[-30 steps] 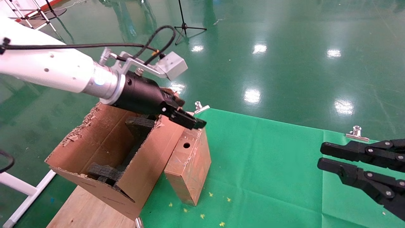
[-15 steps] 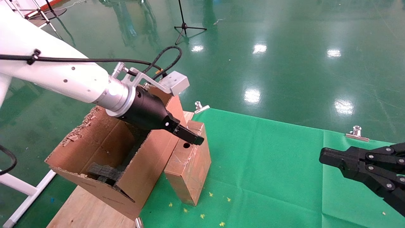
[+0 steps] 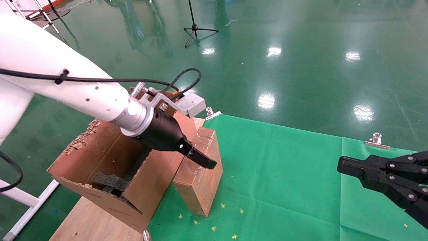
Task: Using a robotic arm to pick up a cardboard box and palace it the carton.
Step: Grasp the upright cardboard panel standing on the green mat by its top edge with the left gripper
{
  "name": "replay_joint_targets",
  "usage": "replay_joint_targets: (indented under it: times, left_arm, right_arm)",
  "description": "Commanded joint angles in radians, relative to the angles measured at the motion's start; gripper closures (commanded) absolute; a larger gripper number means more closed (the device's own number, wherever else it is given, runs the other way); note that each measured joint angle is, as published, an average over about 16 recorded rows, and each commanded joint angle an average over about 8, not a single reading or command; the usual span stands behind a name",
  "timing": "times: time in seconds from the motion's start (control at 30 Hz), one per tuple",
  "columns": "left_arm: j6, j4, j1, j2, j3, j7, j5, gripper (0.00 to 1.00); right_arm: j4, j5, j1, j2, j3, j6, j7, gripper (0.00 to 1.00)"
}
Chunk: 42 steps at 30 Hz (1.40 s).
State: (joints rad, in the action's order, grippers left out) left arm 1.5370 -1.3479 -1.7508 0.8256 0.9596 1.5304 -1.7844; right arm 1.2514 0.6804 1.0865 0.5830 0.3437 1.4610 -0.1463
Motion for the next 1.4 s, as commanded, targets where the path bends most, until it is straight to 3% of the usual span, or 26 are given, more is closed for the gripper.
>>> replay_joint_targets:
  times: [0.03,0.13,0.3,0.37,0.43,0.57,0.6,1.4]
  left_arm:
    - [-0.002,0.0,0.001,0.002,0.014,-0.001,-0.006,0.0]
    - [-0.003,-0.001,-0.003,0.003,0.029,-0.01,-0.017,0.0]
    - [-0.003,-0.001,-0.009,0.005,0.046,-0.026,-0.027,0.01]
    - [-0.002,-0.001,-0.01,0.006,0.049,-0.028,-0.029,0.2]
    - [-0.002,-0.001,-0.01,0.005,0.048,-0.026,-0.029,0.45]
    - [-0.002,-0.001,-0.01,0.005,0.044,-0.022,-0.027,0.94]
    - [-0.002,-0.001,-0.01,0.005,0.043,-0.021,-0.026,1.0]
    - [-0.002,0.0,-0.006,0.003,0.035,-0.015,-0.021,1.0]
  right_arm:
    - [0.0,0.0,0.0,0.0,0.0,0.0,0.0,1.0]
    - [0.0,0.0,0.0,0.0,0.0,0.0,0.0,0.95]
    - [0.0,0.0,0.0,0.0,0.0,0.0,0.0,0.36]
    - [0.0,0.0,0.0,0.0,0.0,0.0,0.0,0.11]
    - [0.0,0.0,0.0,0.0,0.0,0.0,0.0,0.0]
    - [0.0,0.0,0.0,0.0,0.0,0.0,0.0,0.0]
    - [0.0,0.0,0.0,0.0,0.0,0.0,0.0,0.0]
    - [0.0,0.0,0.0,0.0,0.0,0.0,0.0,0.0]
